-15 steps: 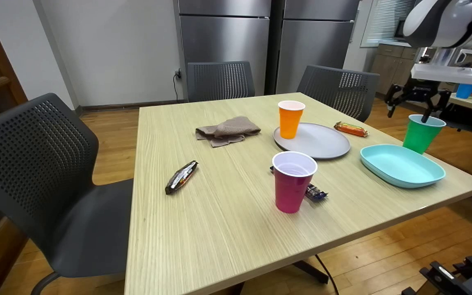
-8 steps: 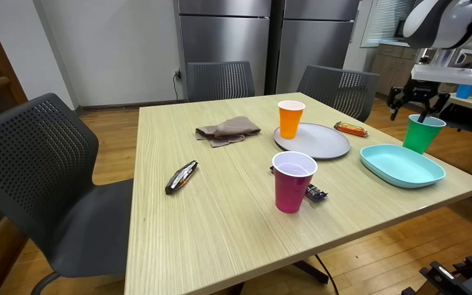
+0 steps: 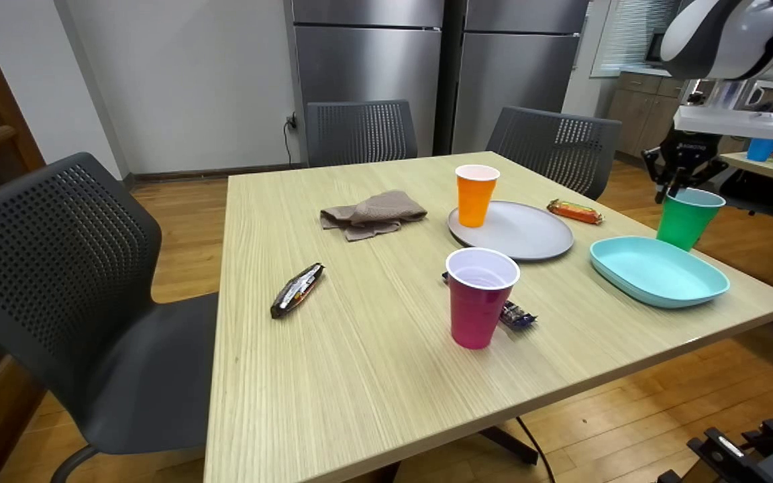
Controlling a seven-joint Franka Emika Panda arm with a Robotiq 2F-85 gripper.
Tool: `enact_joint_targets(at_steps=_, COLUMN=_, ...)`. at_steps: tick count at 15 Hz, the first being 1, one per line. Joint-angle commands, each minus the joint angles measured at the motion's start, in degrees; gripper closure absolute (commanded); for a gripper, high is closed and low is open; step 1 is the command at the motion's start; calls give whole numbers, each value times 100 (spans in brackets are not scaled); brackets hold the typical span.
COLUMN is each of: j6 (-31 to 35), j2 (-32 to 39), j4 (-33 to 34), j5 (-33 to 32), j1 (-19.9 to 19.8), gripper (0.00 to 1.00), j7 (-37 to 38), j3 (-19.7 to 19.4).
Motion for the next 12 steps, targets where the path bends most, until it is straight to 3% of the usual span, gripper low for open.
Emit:
enact_joint_targets(at_steps=1, j6=-72, j2=12, j4=94, j5=-5, j1=-122, gripper=100, j7=-129, j3=94)
enact_joint_targets(at_steps=12, j6=126, j2=-166, j4=-19, j5=-235, j1=-48, gripper=99, j7=-143, j3=-13)
